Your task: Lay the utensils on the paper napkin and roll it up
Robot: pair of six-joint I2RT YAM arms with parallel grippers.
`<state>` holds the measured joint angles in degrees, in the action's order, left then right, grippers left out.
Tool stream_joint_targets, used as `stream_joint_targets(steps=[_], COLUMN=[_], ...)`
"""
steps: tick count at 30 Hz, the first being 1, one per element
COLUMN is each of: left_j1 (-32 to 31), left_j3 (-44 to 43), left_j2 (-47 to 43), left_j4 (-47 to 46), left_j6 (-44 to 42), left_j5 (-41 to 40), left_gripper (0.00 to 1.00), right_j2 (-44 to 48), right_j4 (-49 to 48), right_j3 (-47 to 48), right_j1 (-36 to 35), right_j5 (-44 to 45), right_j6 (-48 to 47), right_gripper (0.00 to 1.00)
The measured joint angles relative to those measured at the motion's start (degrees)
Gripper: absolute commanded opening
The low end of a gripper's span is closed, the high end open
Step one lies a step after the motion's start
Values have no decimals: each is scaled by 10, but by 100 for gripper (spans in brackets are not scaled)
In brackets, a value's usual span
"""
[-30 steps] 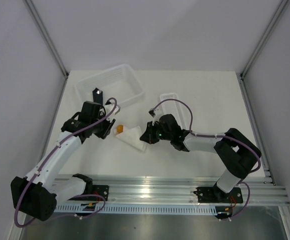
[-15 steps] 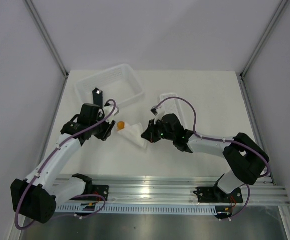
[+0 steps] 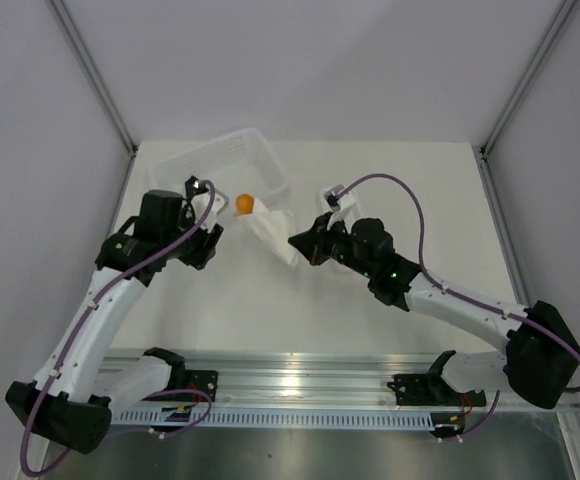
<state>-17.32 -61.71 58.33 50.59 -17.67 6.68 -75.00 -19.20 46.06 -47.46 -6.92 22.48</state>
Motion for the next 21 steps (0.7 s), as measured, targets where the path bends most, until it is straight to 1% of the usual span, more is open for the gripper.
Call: stream_joint_targets(steps=[1, 3, 4, 7, 10, 14, 15, 21], left_j1=[0, 0, 0, 0, 0, 1, 1, 1], left_j3=[-21, -74, -96, -148, -195, -271, -287, -367], left_j2=[-4, -17, -26, -55, -66, -53, -48, 4], left_j4=[11, 36, 43, 61, 71, 74, 75, 67], left_j6=[0, -4, -4, -2, 17, 43, 48, 82], left_j5=[2, 12, 18, 54, 101, 176, 189, 250], left_gripper=[57, 60, 64, 69, 71, 76, 76, 86], right_j2=[15, 43, 54, 80, 93, 104, 107, 110], right_j4=[-2, -15, -26, -58, -97, -148, -158, -223], right_j3=[4, 12, 14, 16, 17, 19, 22, 47], right_j1=[-1, -4, -6, -13, -20, -27, -30, -55], right_j5=[7, 22, 30, 49, 67, 82, 83, 87], right_j6=[-3, -13, -17, -27, -34, -42, -44, -57], right_gripper=[0, 0, 0, 0, 0, 0, 0, 0])
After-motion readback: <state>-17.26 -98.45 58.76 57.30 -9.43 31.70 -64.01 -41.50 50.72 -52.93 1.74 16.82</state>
